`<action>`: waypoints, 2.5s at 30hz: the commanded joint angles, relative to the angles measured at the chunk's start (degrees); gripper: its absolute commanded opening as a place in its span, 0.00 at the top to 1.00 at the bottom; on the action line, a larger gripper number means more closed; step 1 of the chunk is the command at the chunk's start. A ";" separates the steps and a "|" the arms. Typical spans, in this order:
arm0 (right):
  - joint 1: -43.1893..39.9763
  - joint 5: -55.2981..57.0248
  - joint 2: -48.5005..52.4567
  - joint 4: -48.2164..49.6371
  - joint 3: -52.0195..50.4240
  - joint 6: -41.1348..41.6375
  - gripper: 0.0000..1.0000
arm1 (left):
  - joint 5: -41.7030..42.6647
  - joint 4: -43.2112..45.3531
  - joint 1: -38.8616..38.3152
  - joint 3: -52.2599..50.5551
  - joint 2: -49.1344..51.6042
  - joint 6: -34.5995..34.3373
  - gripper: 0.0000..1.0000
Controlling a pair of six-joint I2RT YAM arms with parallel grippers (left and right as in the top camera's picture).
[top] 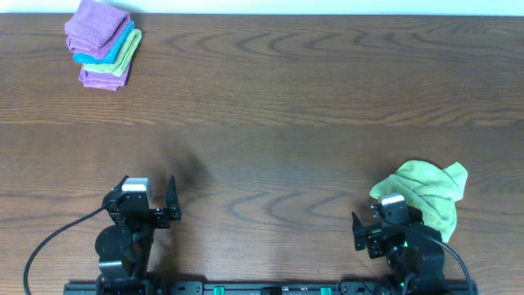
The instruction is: Fold the cloth
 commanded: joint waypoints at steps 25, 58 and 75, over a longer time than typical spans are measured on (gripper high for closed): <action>-0.22 -0.39 -0.50 -0.04 -0.85 0.20 0.01 | -0.59 -0.33 0.39 -1.36 -0.37 -0.17 0.05; -0.22 2.84 -0.50 41.53 -0.85 21.38 0.01 | -0.59 -0.33 0.37 -1.38 -0.37 -0.17 0.05; -5.38 21.75 40.04 31.39 12.04 39.47 0.01 | -0.59 -0.33 0.37 -1.36 -0.37 -0.17 0.05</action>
